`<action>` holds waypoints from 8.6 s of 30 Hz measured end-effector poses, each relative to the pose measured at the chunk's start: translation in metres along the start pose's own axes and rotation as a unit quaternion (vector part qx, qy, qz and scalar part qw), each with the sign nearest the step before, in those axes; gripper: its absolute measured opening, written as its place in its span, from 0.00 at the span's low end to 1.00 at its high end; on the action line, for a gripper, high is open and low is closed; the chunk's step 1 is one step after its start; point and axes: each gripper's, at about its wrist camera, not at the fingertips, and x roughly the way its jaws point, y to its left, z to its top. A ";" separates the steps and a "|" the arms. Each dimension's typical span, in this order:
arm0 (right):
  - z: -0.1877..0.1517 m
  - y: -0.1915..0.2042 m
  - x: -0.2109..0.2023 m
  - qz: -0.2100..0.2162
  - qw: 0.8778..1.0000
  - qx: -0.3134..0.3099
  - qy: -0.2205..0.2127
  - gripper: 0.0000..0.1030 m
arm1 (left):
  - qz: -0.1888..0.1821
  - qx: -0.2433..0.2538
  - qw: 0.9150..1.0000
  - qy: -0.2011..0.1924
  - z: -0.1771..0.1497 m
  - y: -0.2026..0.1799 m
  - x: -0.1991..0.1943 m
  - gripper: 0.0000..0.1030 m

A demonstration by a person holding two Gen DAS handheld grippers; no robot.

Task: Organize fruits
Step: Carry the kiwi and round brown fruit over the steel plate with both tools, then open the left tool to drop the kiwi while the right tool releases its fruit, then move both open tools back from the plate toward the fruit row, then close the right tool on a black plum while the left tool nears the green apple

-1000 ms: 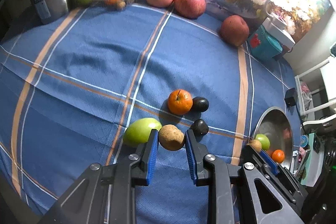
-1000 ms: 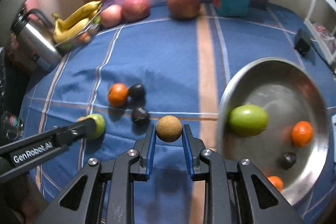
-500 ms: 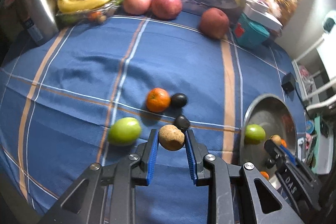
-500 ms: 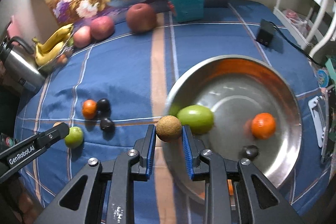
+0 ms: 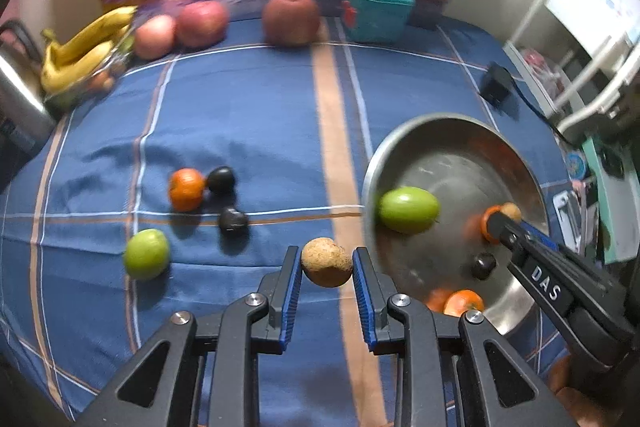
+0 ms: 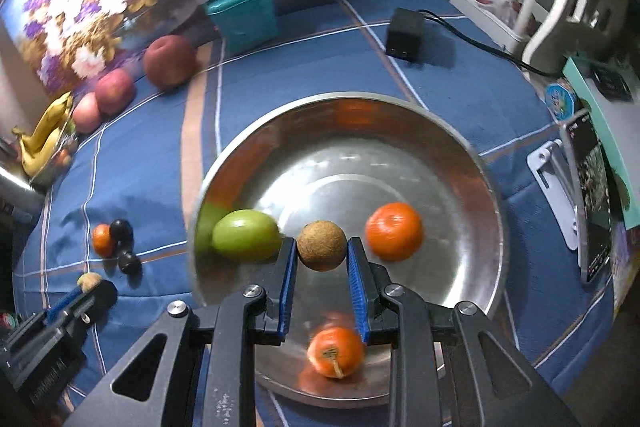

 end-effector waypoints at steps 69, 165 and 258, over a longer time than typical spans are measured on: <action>0.002 -0.015 0.001 -0.004 1.000 0.020 0.006 0.54 | 0.062 0.008 0.998 0.019 -0.001 -0.009 0.033 0.73; -0.034 0.105 0.004 0.101 0.984 -0.141 -0.043 0.93 | 0.148 -0.117 0.982 -0.033 0.002 0.185 -0.008 1.00; -0.032 0.202 0.069 0.074 0.966 -0.246 0.035 0.27 | -0.034 -0.208 0.976 0.062 -0.009 0.187 0.056 0.54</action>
